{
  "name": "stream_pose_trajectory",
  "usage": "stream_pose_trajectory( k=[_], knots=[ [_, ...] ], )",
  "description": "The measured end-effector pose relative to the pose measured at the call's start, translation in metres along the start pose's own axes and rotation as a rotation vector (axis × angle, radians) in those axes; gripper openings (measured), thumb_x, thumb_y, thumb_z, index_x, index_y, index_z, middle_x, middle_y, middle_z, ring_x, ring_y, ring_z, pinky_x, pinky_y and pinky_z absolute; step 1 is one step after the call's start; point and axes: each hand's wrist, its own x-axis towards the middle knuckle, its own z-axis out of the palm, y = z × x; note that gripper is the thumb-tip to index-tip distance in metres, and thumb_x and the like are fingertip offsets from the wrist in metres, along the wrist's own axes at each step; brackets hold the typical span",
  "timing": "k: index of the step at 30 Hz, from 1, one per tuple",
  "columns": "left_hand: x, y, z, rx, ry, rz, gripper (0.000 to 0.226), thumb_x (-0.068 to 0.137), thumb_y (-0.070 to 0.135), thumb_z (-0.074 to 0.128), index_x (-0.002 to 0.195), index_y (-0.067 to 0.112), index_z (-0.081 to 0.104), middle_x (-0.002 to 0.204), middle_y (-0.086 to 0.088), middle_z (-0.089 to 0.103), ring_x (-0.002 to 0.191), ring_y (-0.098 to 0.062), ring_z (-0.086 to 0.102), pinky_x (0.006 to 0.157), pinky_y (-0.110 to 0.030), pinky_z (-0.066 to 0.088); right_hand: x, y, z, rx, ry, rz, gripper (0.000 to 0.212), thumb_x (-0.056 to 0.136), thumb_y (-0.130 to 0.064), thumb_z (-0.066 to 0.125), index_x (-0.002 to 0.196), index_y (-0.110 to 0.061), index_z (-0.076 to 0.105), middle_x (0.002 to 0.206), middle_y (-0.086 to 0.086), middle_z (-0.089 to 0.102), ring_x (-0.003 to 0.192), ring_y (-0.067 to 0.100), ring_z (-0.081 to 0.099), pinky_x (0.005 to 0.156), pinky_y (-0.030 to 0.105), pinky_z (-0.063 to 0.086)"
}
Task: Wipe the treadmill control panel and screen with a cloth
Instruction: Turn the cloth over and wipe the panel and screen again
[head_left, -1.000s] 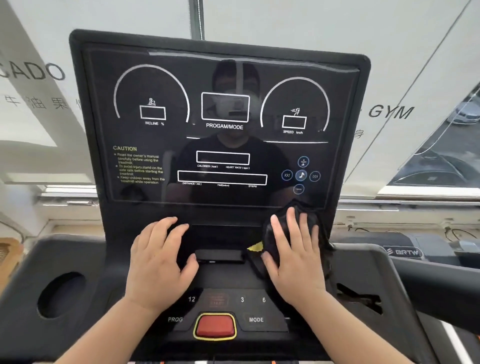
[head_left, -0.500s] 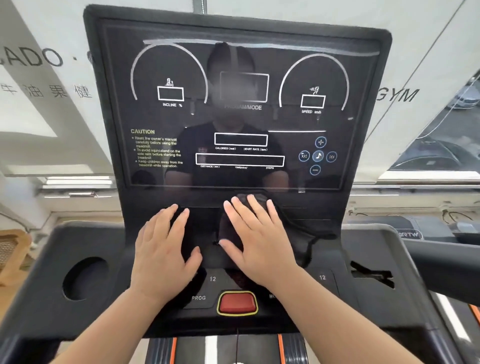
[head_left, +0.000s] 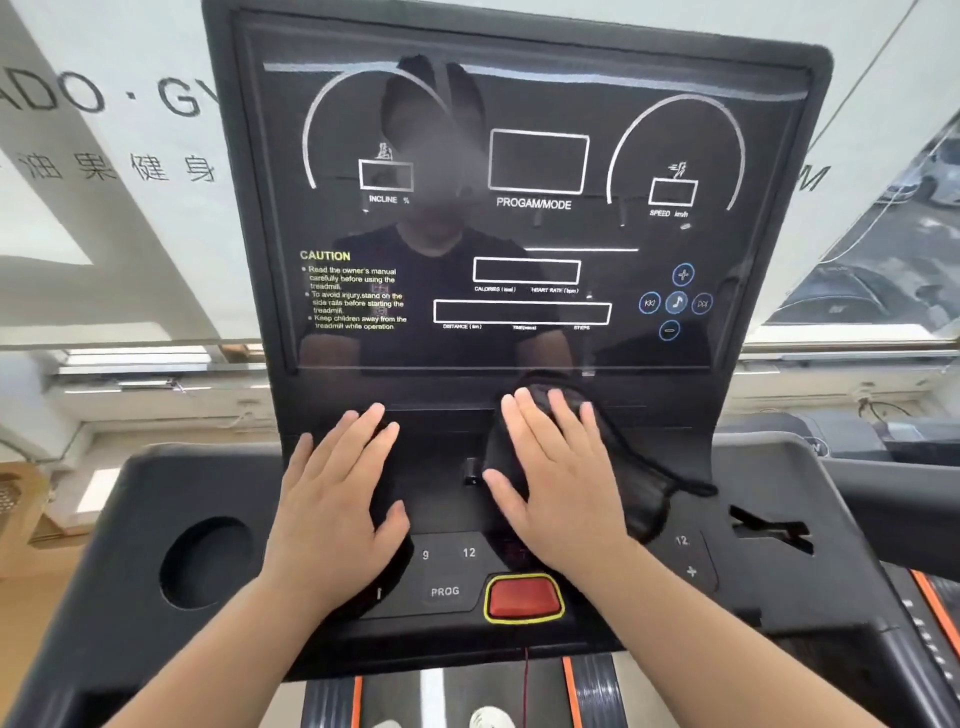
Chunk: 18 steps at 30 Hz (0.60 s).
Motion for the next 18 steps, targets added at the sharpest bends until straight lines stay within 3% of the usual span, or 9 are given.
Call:
stream_pose_trajectory(
  k=[8, 13, 18],
  knots=[
    [0.000, -0.023, -0.009, -0.009, 0.069, -0.077, 0.071, 0.083, 0.042, 0.049, 0.150, 0.020, 0.041, 0.159, -0.005, 0.037, 0.147, -0.029, 0.032, 0.120, -0.053, 0.026, 0.042, -0.096, 0.017, 0.090, -0.070, -0.248, 0.069, 0.100, -0.043, 0.052, 0.161, -0.020, 0.030, 0.165, -0.001, 0.035, 0.151, 0.023, 0.030, 0.128, 0.050, 0.017],
    [0.003, -0.015, -0.003, -0.009, 0.147, -0.039, 0.071, 0.078, 0.040, 0.054, 0.143, 0.012, 0.051, 0.154, -0.012, 0.042, 0.142, -0.036, 0.038, 0.115, -0.058, 0.032, 0.032, -0.060, 0.017, 0.044, -0.074, -0.256, 0.068, 0.100, -0.046, 0.051, 0.161, -0.023, 0.031, 0.168, -0.006, 0.031, 0.153, 0.020, 0.028, 0.128, 0.047, 0.017],
    [0.007, 0.003, 0.002, -0.039, 0.144, 0.007, 0.071, 0.076, 0.038, 0.056, 0.142, 0.012, 0.051, 0.152, -0.010, 0.041, 0.141, -0.036, 0.039, 0.114, -0.060, 0.032, -0.002, 0.009, 0.005, -0.037, -0.019, -0.068, 0.073, 0.096, -0.049, 0.058, 0.160, -0.024, 0.034, 0.167, -0.006, 0.033, 0.153, 0.026, 0.031, 0.126, 0.052, 0.022]
  ],
)
